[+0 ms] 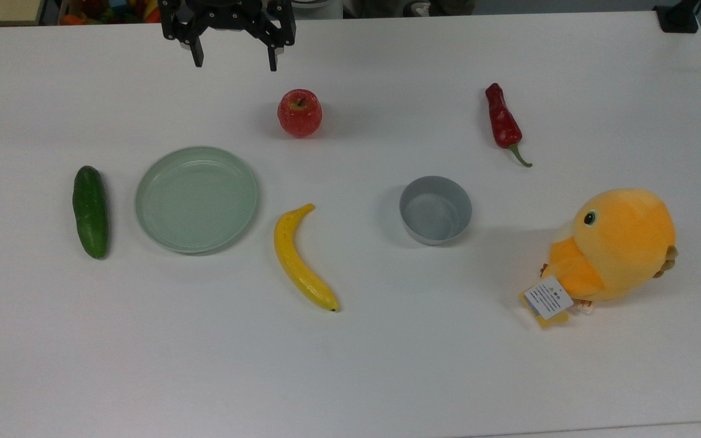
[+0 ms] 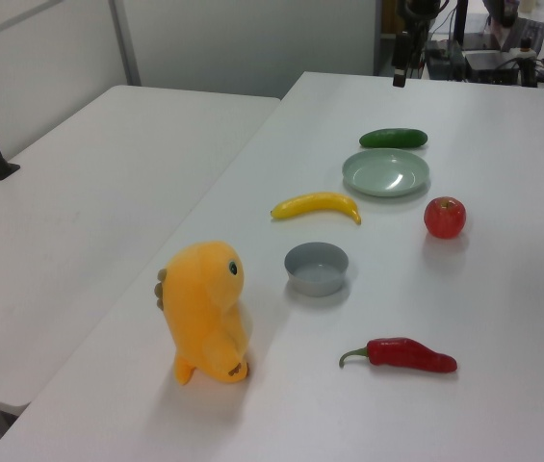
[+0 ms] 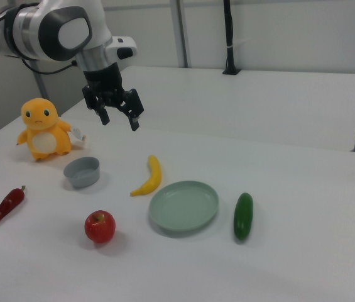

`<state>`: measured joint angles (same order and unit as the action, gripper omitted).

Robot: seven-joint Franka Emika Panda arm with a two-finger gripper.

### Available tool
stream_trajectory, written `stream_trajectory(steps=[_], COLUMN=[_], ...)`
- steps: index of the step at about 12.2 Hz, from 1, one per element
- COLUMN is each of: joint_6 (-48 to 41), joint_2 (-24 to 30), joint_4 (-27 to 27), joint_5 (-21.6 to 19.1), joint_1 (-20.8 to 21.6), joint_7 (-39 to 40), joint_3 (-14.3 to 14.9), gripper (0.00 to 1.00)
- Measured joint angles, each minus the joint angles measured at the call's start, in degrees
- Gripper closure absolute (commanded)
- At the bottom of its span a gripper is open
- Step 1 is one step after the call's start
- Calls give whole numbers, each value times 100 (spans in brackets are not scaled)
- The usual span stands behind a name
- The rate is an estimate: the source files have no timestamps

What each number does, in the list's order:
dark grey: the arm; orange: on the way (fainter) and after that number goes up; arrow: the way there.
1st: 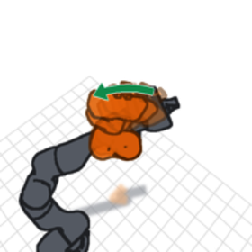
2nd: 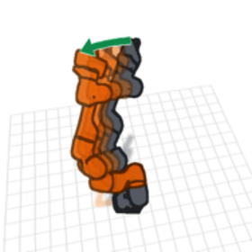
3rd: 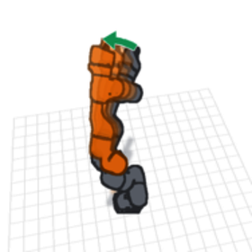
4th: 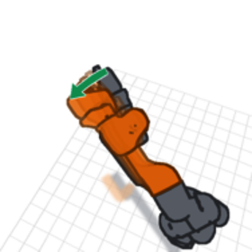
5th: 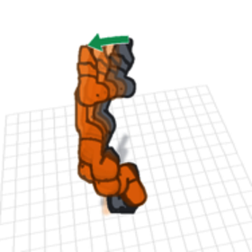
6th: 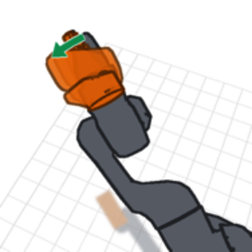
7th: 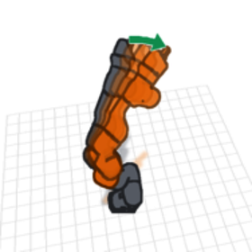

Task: Put the red apple in the bowl
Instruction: 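Move the open gripper toward the red apple and descend over it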

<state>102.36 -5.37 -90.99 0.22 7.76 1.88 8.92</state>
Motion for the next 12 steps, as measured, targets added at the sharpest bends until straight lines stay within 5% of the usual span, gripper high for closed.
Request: stream_trajectory(steps=[12], joint_6=[400], joint_2=[-90], joint_4=[-334], joint_5=[-2], joint_1=[206], joint_7=[-35], joint_3=[-13], gripper=[0])
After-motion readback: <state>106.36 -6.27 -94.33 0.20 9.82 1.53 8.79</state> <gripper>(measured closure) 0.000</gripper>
